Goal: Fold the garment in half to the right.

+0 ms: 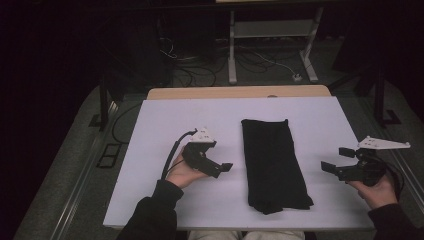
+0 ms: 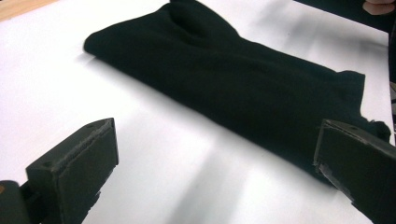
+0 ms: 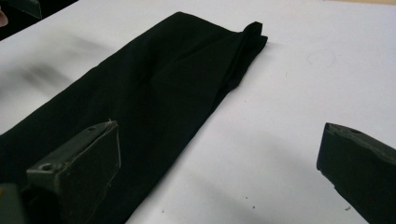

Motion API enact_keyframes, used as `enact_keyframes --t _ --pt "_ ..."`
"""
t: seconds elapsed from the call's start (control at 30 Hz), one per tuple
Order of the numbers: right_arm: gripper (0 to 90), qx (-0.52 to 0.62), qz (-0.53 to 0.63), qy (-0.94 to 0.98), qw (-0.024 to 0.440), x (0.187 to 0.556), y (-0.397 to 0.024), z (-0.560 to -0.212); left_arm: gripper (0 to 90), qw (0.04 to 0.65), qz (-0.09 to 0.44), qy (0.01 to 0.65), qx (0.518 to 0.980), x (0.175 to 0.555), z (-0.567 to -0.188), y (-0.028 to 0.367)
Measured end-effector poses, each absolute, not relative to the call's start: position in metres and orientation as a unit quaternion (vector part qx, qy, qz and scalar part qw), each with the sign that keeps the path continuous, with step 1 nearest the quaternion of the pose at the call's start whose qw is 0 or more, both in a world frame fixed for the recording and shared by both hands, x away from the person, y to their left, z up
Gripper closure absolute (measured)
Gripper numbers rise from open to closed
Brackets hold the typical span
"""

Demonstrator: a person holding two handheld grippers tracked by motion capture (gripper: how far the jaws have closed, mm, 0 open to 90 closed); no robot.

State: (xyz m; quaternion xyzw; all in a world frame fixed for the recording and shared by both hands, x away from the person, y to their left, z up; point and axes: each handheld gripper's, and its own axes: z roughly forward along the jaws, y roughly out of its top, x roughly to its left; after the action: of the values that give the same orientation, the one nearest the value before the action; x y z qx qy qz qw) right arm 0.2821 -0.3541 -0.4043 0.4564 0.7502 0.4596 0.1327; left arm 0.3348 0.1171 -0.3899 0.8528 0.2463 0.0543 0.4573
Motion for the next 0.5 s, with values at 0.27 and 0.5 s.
enact_keyframes --t 0.27,0.5 --pt "0.0 0.458 0.460 0.749 0.133 0.276 -0.356 -0.406 0.0 0.458 0.058 0.258 0.848 0.332 -0.392 0.136" --pt "0.0 0.457 0.460 0.749 0.134 0.274 -0.359 -0.408 0.0 0.464 0.068 0.270 0.841 0.332 -0.391 0.149"
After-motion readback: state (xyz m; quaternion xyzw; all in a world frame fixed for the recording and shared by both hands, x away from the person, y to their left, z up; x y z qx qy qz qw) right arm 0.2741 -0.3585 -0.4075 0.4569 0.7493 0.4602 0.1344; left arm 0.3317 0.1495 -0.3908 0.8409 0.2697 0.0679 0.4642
